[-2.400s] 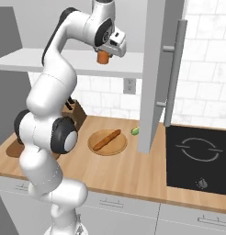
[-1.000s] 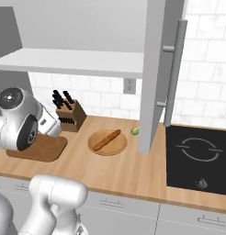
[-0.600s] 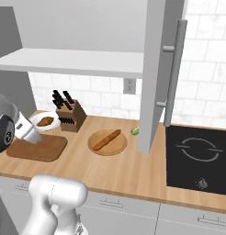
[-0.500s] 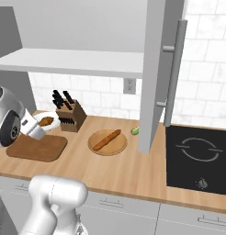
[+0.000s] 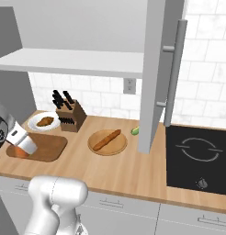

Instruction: From the different types of pastries on the counter, select a croissant and place it on the cutting board. Then retrieve a jar of jam from the cabinet and place it alongside the croissant on the cutting board.

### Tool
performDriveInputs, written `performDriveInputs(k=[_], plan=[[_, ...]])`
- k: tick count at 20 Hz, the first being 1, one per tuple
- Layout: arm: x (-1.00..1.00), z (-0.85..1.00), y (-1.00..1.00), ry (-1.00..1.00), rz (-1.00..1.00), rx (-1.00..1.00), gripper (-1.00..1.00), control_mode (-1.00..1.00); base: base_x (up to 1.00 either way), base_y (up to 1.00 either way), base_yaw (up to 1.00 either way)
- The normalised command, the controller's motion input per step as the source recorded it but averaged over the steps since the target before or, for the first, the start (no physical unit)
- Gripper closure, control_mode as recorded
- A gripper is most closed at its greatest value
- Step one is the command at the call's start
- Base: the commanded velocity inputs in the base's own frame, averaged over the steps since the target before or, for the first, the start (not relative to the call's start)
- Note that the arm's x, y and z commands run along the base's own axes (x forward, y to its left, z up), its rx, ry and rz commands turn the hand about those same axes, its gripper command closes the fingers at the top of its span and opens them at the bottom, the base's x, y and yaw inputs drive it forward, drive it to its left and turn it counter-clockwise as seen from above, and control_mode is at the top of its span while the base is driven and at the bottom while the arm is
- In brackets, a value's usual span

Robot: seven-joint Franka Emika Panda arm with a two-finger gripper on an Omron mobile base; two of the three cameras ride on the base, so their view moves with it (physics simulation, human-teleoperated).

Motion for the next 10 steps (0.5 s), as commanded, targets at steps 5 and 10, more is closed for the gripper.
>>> performDriveInputs(k=[5,10], plan=[[0.47,-0.16,0.08,0.07,0.00,0.01,1.00,-1.00,0.00,0.00,0.00],[0.86,-0.06,0.01,0.00,0.00,-0.03,1.00,-1.00,0.00,0.00,0.00]])
